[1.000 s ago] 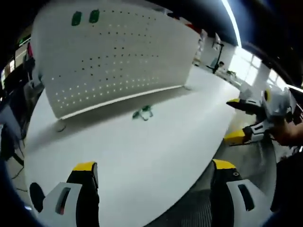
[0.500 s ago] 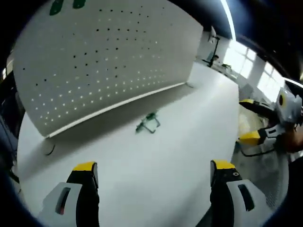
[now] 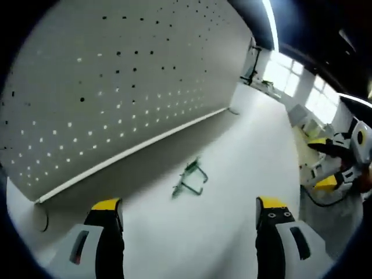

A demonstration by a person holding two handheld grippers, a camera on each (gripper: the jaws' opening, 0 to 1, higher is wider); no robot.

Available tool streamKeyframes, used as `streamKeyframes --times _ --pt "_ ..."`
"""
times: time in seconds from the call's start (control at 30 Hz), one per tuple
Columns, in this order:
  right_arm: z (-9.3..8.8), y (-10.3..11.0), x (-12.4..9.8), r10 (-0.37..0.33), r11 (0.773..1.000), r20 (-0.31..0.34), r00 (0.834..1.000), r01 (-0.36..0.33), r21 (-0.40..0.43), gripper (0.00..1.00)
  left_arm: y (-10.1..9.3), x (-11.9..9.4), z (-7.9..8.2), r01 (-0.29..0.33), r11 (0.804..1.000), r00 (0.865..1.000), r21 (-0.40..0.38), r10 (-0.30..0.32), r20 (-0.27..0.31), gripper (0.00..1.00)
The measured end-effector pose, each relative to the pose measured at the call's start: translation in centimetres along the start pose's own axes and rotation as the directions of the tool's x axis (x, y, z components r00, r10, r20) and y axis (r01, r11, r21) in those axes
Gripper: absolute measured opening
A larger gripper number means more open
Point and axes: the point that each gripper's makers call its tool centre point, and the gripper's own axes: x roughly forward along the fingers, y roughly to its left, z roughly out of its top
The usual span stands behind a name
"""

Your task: Insert the hook assembly into the mounting plate slot until the hook locks in place.

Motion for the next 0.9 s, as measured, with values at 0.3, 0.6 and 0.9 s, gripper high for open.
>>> streamKeyframes --times 0.3,0.6,0.9 --pt "-0.4 -0.1 0.0 -0.007 1.0 -0.024 1.0 0.007 -0.019 0.54 0.5 2.6 -0.4 0.032 0.995 0.999 0.097 -0.029 -0.029 0.61" --pt "-0.6 -0.3 0.1 -0.016 1.0 -0.032 0.999 0.016 -0.01 0.51 0.5 4.7 -0.6 0.042 0.983 0.998 0.177 -0.033 -0.056 0.4" --pt "-0.9 -0.6 0.1 -0.028 1.0 -0.047 0.999 0.028 -0.009 0.49 1.4 5.4 -0.5 0.055 0.972 0.995 0.228 -0.034 -0.099 0.24"
